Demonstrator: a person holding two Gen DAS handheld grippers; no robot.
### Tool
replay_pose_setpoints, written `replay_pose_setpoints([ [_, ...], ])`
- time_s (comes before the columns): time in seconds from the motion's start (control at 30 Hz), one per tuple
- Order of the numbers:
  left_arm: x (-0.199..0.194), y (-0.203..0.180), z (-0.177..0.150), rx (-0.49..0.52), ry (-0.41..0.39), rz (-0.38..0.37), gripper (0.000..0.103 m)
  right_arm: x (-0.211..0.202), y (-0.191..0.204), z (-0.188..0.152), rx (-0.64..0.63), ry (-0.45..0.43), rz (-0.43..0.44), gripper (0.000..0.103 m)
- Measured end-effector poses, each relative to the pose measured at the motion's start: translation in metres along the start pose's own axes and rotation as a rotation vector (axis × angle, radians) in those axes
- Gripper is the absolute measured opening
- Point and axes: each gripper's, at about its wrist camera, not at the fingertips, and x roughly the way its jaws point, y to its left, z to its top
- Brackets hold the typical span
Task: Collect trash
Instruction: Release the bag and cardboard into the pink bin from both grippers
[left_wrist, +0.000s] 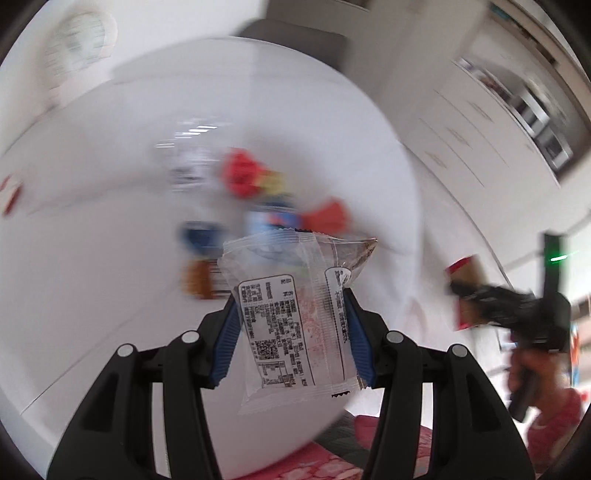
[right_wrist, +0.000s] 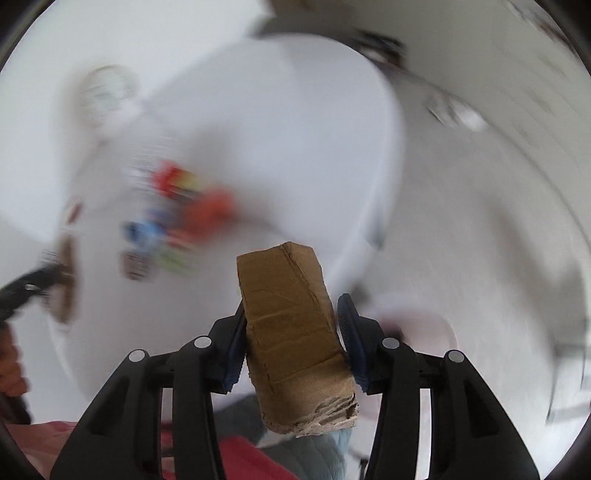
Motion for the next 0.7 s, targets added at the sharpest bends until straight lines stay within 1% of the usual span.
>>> replay_pose_setpoints([
  [0.03,0.008,-0.017,0.002,0.031,0.021,-0.016,0.051,0.015,-0.021,-0.01,0.032,0.029,-0.018,0.048],
  [0.1,0.02,-0.046,-0.002,0.085,0.044,-0.029,0.051,0.035,-0.039,-0.024,0.054,0.072,-0.033,0.049],
  [0.17,0.031,-0.076,-0.004,0.154,0.069,-0.034,0.051,0.058,-0.055,-0.031,0.068,0.113,-0.047,0.058],
  [0.2,0.036,-0.092,-0.006,0.189,0.078,-0.04,0.051,0.067,-0.063,-0.035,0.074,0.135,-0.064,0.069],
  [0.23,0.042,-0.105,-0.007,0.22,0.09,-0.045,0.051,0.071,-0.072,-0.039,0.088,0.145,-0.088,0.077],
  [0.3,0.051,-0.128,-0.01,0.261,0.114,-0.052,0.051,0.066,-0.087,-0.042,0.124,0.141,-0.087,0.083],
  [0.33,0.059,-0.139,-0.012,0.279,0.13,-0.057,0.051,0.059,-0.096,-0.044,0.15,0.125,-0.067,0.087],
  [0.4,0.071,-0.157,-0.015,0.3,0.16,-0.071,0.052,0.047,-0.106,-0.046,0.187,0.093,-0.053,0.092],
  [0.47,0.084,-0.174,-0.018,0.317,0.187,-0.078,0.052,0.032,-0.119,-0.051,0.214,0.074,-0.06,0.093],
  [0.53,0.096,-0.189,-0.022,0.338,0.213,-0.09,0.052,0.027,-0.119,-0.058,0.23,0.058,-0.07,0.093],
  [0.63,0.118,-0.21,-0.028,0.364,0.25,-0.093,0.052,0.001,-0.137,-0.062,0.253,0.016,-0.093,0.093],
  [0.7,0.13,-0.217,-0.031,0.374,0.262,-0.091,0.054,-0.013,-0.146,-0.064,0.265,-0.01,-0.102,0.093],
])
